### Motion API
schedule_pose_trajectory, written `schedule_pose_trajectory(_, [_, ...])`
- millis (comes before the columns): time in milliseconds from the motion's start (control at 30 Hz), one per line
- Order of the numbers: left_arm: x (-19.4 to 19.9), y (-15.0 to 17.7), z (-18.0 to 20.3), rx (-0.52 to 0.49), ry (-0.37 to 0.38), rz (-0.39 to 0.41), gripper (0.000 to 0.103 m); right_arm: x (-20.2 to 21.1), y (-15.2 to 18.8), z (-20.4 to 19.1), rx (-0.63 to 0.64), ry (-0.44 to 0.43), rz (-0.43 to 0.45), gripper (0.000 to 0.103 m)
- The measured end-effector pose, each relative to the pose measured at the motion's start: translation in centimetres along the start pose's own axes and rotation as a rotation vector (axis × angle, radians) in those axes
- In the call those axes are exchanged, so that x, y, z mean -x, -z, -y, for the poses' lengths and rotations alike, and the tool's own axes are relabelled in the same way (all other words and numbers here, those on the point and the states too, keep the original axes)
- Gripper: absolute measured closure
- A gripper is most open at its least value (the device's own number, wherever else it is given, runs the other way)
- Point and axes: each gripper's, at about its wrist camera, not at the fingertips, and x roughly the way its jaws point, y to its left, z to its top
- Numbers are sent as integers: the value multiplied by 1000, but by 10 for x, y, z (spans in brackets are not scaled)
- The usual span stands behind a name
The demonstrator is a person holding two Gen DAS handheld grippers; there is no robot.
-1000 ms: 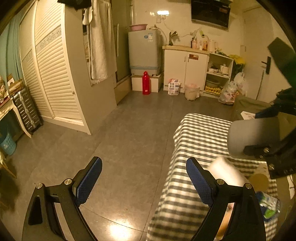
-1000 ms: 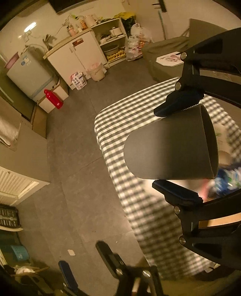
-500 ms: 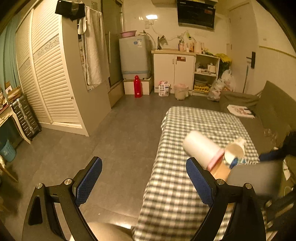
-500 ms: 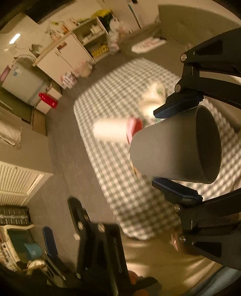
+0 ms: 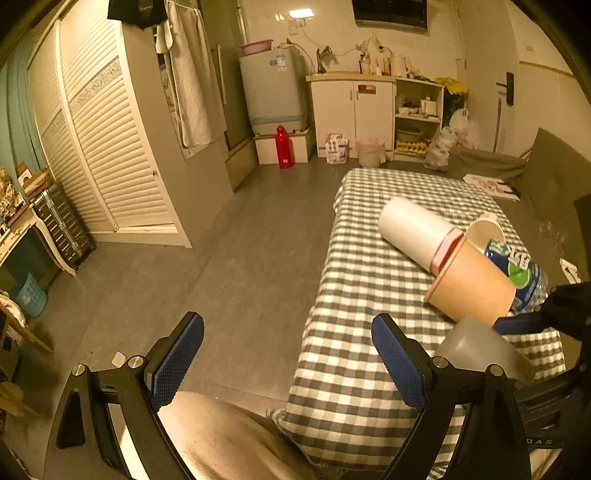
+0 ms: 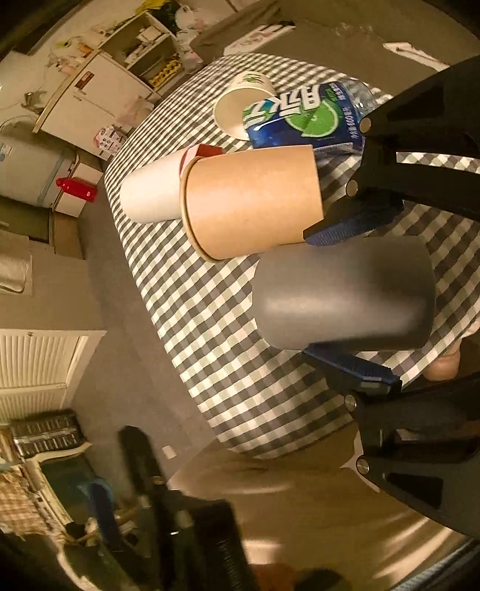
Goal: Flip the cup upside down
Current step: 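Lift the gray cup with the right gripper and turn its opening downward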
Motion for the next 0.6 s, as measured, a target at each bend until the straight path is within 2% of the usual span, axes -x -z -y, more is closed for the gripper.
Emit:
schedule_pose_trajectory(233, [-5,5,16,-34,38,-48,8,0,9,-2,-19,18,25,43])
schedule_pose_trajectory(333, [-2,4,19,-37,49,-63,8,18,12,9,-83,2,48,31])
schedule_pose_trajectory(400, [-2,3,21,-15,62,-87,8,39,20,23,-162,19,72,26])
schedule_pose_trajectory(467, [-3,2,25,12,76,-122,8,57,32,38,-246,77,81,23])
schedule_pose_trajectory(600, [-2,-1,44,26,99,-172,8,78,57,57,-332,200,88,20])
